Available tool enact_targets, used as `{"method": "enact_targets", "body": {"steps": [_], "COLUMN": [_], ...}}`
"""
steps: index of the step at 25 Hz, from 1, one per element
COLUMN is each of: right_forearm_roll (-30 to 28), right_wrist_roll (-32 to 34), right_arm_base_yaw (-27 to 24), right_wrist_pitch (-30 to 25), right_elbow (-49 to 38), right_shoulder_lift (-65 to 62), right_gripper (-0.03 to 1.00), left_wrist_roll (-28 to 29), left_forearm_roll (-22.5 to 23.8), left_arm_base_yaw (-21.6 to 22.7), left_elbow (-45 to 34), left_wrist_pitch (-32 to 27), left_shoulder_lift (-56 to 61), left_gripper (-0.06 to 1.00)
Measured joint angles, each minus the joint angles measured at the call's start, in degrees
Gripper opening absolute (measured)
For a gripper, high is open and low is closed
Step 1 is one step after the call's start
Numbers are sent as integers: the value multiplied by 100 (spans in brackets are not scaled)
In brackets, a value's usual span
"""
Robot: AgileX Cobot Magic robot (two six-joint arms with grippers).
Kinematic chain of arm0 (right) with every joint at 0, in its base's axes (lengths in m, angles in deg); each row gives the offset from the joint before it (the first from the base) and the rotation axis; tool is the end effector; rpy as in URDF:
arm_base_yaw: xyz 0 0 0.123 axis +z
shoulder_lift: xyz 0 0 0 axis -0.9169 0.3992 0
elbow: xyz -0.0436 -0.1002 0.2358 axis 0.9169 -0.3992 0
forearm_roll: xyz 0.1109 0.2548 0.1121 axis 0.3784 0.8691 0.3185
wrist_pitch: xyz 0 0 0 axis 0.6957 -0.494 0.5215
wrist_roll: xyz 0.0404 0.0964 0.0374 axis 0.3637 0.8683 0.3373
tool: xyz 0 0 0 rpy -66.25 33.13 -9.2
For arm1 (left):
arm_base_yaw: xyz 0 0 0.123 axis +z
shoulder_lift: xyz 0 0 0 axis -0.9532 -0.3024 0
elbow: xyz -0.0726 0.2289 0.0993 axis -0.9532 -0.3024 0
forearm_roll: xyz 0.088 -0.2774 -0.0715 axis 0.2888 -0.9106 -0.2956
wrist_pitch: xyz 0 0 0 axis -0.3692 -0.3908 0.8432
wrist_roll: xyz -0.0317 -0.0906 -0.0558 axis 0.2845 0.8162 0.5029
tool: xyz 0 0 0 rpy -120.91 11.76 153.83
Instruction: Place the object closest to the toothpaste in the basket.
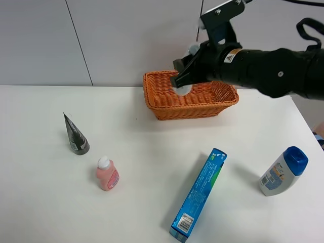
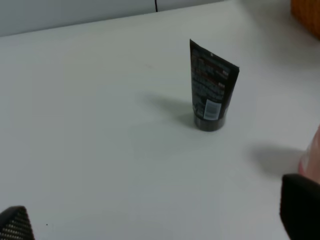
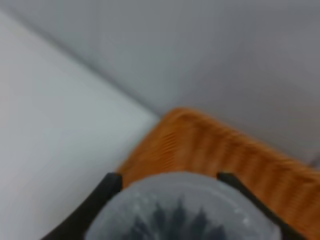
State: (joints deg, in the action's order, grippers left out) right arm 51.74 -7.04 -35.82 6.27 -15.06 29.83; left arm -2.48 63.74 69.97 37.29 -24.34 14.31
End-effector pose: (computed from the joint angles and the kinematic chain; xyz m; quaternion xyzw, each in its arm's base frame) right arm 0.3493 0.2016 0.2289 -0.2695 0.7685 0.0888 0.5736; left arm 0.0795 -0.0004 0.2950 0.0425 0.8462 0.0201 0.5307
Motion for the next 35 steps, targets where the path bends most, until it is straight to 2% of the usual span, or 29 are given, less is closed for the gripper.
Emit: {"method": "enact_targets", "body": {"steps": [6,11,13,16,18,21,28,31,35], "right_forearm_roll": [0,-78,-151,-156,-151,-94,156,125,-162], "right_wrist_roll": [217,270,270,270,306,461,659,659,786], "right_arm_base_yaw": [-861,-1069,-1069,-1069,-1069,-1069,-1077,-1196,-1655], "right_wrist_pitch": [59,196,434,911,1180,1175,105,-764,-2180], "right_elbow": [356,446,451,461,467,467,467,467,467], "right_shoulder_lift": [569,1235,1424,1492,1468,1171,-1132,-2180,-3267], "right_gripper": [41,41,47,65,71,74,75,75,75], "left_wrist_roll": [0,0,0,0,0,0,0,0,0], "left_forearm_roll": [0,0,0,0,0,0,0,0,0], "left_arm_base_yaw": [0,0,0,0,0,0,0,0,0], "left_elbow": [0,0,0,0,0,0,0,0,0], "left_wrist_pitch": [0,0,0,0,0,0,0,0,0], "left_shoulder_lift": [0,0,0,0,0,0,0,0,0], "left_gripper": [99,99,99,99,99,99,99,99,99]}}
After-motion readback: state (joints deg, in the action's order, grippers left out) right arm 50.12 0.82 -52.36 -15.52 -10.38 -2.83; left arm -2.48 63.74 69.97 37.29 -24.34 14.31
